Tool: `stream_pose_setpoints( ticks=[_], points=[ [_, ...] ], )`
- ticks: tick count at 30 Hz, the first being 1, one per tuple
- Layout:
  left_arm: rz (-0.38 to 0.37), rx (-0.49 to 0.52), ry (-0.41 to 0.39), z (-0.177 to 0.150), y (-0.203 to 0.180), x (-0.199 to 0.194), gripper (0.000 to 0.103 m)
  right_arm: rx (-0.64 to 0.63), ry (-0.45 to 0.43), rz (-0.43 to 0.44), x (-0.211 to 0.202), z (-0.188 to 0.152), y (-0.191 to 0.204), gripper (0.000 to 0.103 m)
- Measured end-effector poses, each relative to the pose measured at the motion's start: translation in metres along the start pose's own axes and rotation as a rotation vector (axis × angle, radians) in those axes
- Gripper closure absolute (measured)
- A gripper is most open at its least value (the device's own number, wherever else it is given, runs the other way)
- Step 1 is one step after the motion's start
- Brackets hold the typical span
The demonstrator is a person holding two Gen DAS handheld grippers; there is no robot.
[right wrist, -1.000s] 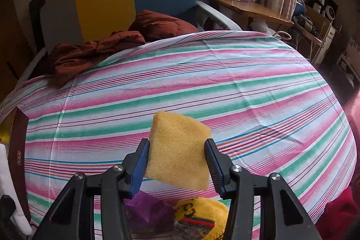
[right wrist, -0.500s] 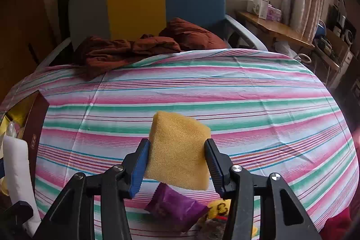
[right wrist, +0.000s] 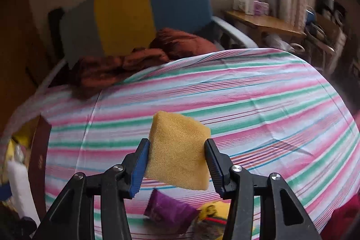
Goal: Organize objects
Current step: 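Lift the white bar and yellow sponge and carry both toward the gold tray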
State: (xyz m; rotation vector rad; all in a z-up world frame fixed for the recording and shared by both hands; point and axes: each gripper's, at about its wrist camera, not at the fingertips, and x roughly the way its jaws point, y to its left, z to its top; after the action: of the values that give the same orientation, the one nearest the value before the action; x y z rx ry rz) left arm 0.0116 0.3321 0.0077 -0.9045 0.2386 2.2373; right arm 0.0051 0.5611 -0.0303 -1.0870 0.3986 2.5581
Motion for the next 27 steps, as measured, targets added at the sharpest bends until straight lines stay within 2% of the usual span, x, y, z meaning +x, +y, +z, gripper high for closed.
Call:
stream_pose_setpoints(
  ticks=[5, 9, 12, 14, 18, 21, 23, 27],
  points=[
    [-0.003, 0.007, -0.009, -0.002, 0.0, -0.006, 0.041, 0.136, -0.047, -0.016, -0.011, 0.007, -0.033, 0.053],
    [-0.011, 0.003, -0.013, -0.003, 0.002, -0.01, 0.041, 0.195, -0.057, -0.019, -0.013, 0.008, -0.047, 0.053],
    [-0.016, -0.002, -0.017, -0.002, 0.004, -0.015, 0.041, 0.178, -0.047, 0.026, -0.011, 0.008, -0.043, 0.053],
    [-0.034, -0.012, -0.019, -0.002, 0.006, -0.02, 0.041, 0.111, -0.027, 0.031, -0.006, 0.007, -0.029, 0.053],
    [-0.068, -0.035, -0.021, -0.001, 0.012, -0.03, 0.041, 0.007, 0.001, -0.008, 0.002, 0.002, -0.008, 0.053],
    [-0.084, -0.055, -0.019, -0.001, 0.017, -0.035, 0.041, -0.034, 0.02, -0.111, 0.009, -0.002, -0.006, 0.053],
    [-0.09, -0.065, -0.024, 0.0, 0.02, -0.041, 0.041, -0.024, 0.044, -0.166, 0.015, -0.004, -0.012, 0.053],
    [-0.089, -0.083, -0.051, 0.003, 0.027, -0.053, 0.041, 0.02, 0.041, -0.202, 0.013, -0.005, -0.025, 0.053]
  ],
)
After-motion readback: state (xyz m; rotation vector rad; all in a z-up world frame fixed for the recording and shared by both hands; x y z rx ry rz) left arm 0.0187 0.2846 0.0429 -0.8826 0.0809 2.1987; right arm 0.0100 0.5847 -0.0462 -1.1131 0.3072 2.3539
